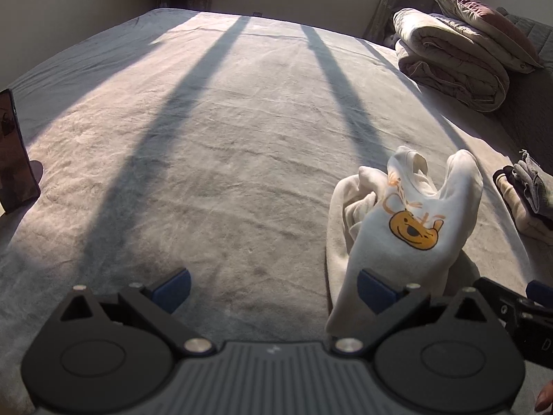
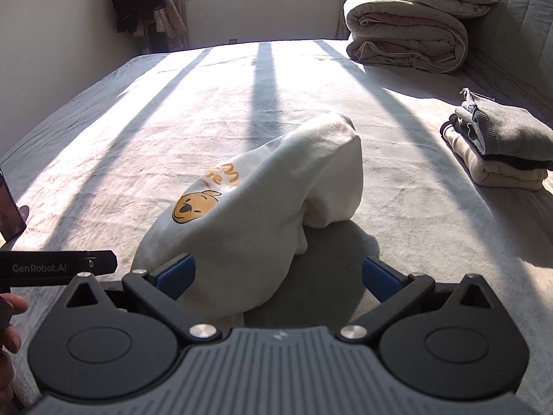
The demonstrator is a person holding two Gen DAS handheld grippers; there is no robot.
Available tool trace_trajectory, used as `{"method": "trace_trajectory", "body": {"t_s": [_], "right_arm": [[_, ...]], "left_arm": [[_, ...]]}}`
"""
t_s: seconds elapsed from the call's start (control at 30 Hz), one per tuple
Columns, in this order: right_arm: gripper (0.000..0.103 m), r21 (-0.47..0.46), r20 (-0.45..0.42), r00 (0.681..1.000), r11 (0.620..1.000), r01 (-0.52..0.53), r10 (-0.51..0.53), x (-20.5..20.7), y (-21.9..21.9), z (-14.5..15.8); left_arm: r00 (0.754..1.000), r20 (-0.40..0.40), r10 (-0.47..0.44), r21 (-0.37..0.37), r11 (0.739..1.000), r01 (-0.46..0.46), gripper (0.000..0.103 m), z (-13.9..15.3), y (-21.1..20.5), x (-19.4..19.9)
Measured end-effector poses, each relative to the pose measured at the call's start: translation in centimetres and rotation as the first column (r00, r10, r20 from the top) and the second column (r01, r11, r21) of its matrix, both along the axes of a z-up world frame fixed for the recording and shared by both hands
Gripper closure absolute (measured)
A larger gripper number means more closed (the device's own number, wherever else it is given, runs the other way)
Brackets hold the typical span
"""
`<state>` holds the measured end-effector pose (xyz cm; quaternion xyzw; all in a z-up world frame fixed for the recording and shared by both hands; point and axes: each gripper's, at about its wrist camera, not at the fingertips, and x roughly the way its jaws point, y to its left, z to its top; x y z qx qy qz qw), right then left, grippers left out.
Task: Fold clothes
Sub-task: 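Grasp the sweatshirt edge with the left tool while the right tool grasps another edge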
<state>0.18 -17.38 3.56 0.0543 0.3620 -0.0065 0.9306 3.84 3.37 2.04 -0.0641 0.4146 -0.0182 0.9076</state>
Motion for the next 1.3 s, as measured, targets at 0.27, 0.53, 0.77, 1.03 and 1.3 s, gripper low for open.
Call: {"method": "trace_trajectory", "body": {"t_s": [0.27, 0.53, 0.77, 1.03, 1.3], "right_arm": [[0.000, 0.178, 0.023, 0.999, 0.984, 0.027, -0.032, 4.7, -2.0, -1.6], [0.000, 0.454, -0.017, 0.998, 0.889, 0.065, -0.064, 6.4, -5.6, -4.6], [0.016, 0.549, -0.031, 0.999, 0.836, 0.030, -0.015, 6.0, -6.7, -5.2], [0.083, 0.561, 0.017, 1.000, 0.828, -0.029, 0.024, 5.2, -6.1, -4.2], [0.092, 0.532, 0.054, 0.999, 0.846, -0.035, 0.007, 4.5, -6.2, -3.4]], "left_arm": [[1.000, 0.003, 0.019, -0.050, 0.999, -0.019, 0.001, -3.0, 1.5, 4.7], [0.998, -0.056, -0.026, -0.173, 0.985, 0.016, 0.001, -5.6, 1.0, 8.8], [0.997, -0.050, -0.067, -0.250, 0.967, 0.052, 0.019, -6.6, -0.2, 9.8], [0.991, -0.024, -0.135, -0.322, 0.939, 0.120, 0.082, -6.9, -1.2, 9.5], [0.991, 0.009, -0.136, -0.315, 0.940, 0.132, 0.098, -6.9, -1.3, 8.9]]}}
